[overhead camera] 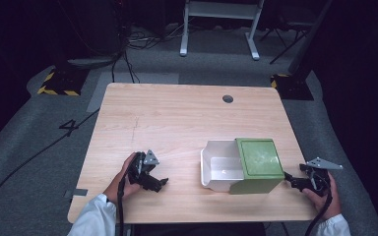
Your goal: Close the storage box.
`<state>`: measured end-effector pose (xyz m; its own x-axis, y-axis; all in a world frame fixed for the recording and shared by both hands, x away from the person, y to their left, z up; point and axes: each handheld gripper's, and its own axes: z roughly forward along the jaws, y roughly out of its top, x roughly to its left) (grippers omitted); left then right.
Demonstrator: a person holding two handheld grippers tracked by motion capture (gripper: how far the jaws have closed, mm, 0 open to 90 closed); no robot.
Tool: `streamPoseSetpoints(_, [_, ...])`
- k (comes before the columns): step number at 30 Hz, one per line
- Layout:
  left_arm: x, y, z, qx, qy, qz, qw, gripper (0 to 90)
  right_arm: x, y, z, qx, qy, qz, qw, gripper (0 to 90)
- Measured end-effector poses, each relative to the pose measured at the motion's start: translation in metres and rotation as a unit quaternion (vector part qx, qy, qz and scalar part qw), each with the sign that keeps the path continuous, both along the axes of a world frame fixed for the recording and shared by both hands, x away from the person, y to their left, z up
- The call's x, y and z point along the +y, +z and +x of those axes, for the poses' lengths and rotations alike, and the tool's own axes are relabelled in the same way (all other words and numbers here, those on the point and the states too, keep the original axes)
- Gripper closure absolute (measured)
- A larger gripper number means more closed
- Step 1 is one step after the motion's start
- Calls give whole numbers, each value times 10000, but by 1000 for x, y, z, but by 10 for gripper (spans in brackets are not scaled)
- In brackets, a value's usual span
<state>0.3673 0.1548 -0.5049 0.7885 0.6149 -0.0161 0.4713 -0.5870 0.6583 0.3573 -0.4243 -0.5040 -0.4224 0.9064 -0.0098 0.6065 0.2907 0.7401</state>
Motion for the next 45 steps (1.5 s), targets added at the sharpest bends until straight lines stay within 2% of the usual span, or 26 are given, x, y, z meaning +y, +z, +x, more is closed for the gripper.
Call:
streamPoseSetpoints(5, [-2, 0, -1, 4, 89, -5, 10000, 1, 0, 0, 0, 1, 3, 0, 10000, 156])
streamPoseSetpoints(7, [-2, 1, 0, 20, -43, 21, 10000, 1, 0, 0, 0, 1, 3, 2, 10000, 156])
streamPoseSetpoints(9, [-2, 1, 0, 40, -50, 42, 10000, 1, 0, 0, 0, 2, 5, 3, 10000, 156])
streamPoseSetpoints(12, [-6, 4, 1, 82, 6, 182, 9998, 9, 0, 0, 0, 1, 2, 1, 10000, 156])
streamPoseSetpoints(14, [-10, 7, 0, 69, 30, 121, 9999, 183, 0, 0, 0, 0, 3, 0, 10000, 156])
streamPoseSetpoints(15, [-13, 11, -2, 0, 25, 82, 10000, 244, 0, 0, 0, 2, 2, 1, 10000, 156])
streamPoseSetpoints(17, [-15, 13, -2, -43, 35, 42, 10000, 148, 0, 0, 0, 1, 3, 4, 10000, 156])
streamPoseSetpoints(19, [-22, 20, -4, -125, 53, -17, 9999, 212, 0, 0, 0, 4, 9, 8, 10000, 156])
streamPoseSetpoints(21, [-25, 22, -5, -143, 61, -36, 9999, 181, 0, 0, 0, 3, 10, 8, 10000, 156])
streamPoseSetpoints(28, [-45, 36, -4, -352, -106, -216, 9991, 182, 0, 0, 0, 0, 9, 2, 10000, 156])
streamPoseSetpoints(30, [-53, 43, -3, -421, -247, -380, 9981, 181, 0, 0, 0, 1, 9, 6, 10000, 156])
streamPoseSetpoints(37, [-69, 56, 5, -440, -196, -691, 9964, 181, 0, 0, 0, 0, 7, 4, 10000, 156])
streamPoseSetpoints(42, [-79, 59, 8, -452, -245, -767, 9957, 181, 0, 0, 0, 0, 7, 4, 10000, 156])
streamPoseSetpoints(45, [-90, 56, 11, -384, -323, -689, 9964, 181, 0, 0, 0, -2, 9, 2, 10000, 156])
